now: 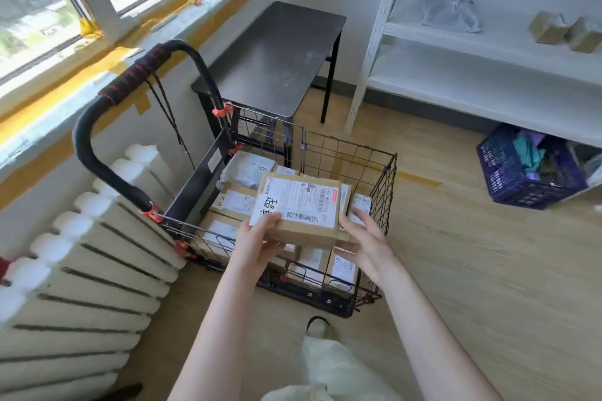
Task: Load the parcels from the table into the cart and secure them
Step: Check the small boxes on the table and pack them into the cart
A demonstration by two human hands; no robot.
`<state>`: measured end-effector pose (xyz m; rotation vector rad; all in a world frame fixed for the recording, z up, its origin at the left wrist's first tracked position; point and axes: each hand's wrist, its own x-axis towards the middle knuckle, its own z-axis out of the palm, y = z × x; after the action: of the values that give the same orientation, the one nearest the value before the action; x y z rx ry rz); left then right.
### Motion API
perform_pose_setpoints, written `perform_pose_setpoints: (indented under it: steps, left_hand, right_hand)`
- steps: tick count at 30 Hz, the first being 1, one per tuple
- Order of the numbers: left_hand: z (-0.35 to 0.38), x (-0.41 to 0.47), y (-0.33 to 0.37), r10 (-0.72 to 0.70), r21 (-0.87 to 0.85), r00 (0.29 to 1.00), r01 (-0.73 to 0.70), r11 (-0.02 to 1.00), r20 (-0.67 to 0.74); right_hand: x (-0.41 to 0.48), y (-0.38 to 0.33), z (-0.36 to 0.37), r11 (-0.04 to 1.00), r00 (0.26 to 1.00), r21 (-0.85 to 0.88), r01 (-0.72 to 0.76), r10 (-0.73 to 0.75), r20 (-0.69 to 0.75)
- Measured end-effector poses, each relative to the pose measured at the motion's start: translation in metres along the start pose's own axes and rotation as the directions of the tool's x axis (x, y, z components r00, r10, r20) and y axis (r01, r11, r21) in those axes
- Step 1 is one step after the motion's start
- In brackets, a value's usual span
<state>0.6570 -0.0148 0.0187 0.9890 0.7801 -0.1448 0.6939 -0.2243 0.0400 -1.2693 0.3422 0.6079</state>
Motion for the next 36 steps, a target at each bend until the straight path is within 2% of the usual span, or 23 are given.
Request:
perform_pose_setpoints:
  steps: [6,11,15,17,20,23,25,29,31,33,35,36]
  left_hand:
    - [0.038,0.053,-0.004,-0.095,0.104,0.995,0.094,0.990,-0.002]
    - [0.044,0.107,-0.011,-0.173,0.263,0.984,0.177,0.948,-0.040]
    - [0.042,0.153,-0.024,-0.340,0.336,0.940,0.324,0.885,-0.011]
    - [0.039,0.177,-0.034,-0.396,0.383,0.918,0.371,0.846,-0.015]
    - [0.042,0.210,-0.049,-0.364,0.412,0.931,0.347,0.843,-0.039]
    - [0.054,0.240,-0.067,-0.216,0.617,0.975,0.203,0.760,-0.054]
    - [0.059,0.257,-0.080,-0.139,0.741,0.990,0.100,0.664,-0.009]
    - [0.066,0.285,-0.105,-0.117,0.826,0.990,0.005,0.564,0.075]
    - [0.071,0.292,-0.111,-0.109,0.814,0.991,-0.003,0.581,0.081]
    - [0.074,0.300,-0.113,-0.141,0.725,0.987,0.039,0.687,0.080]
    - [0.074,0.314,-0.114,-0.241,0.564,0.966,0.150,0.812,0.090]
    - [0.073,0.321,-0.114,-0.297,0.508,0.949,0.205,0.836,0.105]
  right_hand:
    - [0.066,-0.008,-0.031,0.997,0.995,-0.018,-0.075,0.073,-0.073]
    - [0.116,0.004,-0.057,0.980,0.980,-0.179,-0.092,0.058,-0.190]
    - [0.154,0.019,-0.074,0.942,0.969,-0.292,-0.166,0.102,-0.223]
    - [0.169,0.031,-0.080,0.937,0.957,-0.283,-0.205,0.132,-0.257]
    - [0.183,0.056,-0.087,0.952,0.913,-0.152,-0.265,0.198,-0.356]
    - [0.200,0.090,-0.092,0.953,0.878,-0.015,-0.301,0.272,-0.394]
    - [0.214,0.111,-0.094,0.952,0.859,0.001,-0.305,0.276,-0.431]
    - [0.237,0.131,-0.096,0.960,0.821,-0.027,-0.278,0.223,-0.525]
    - [0.245,0.133,-0.096,0.968,0.815,-0.054,-0.246,0.176,-0.552]
    - [0.252,0.131,-0.098,0.977,0.806,-0.090,-0.195,0.107,-0.582]
    - [0.260,0.125,-0.102,0.982,0.794,-0.126,-0.141,0.036,-0.607]
    - [0.265,0.122,-0.105,0.983,0.789,-0.146,-0.113,0.000,-0.615]
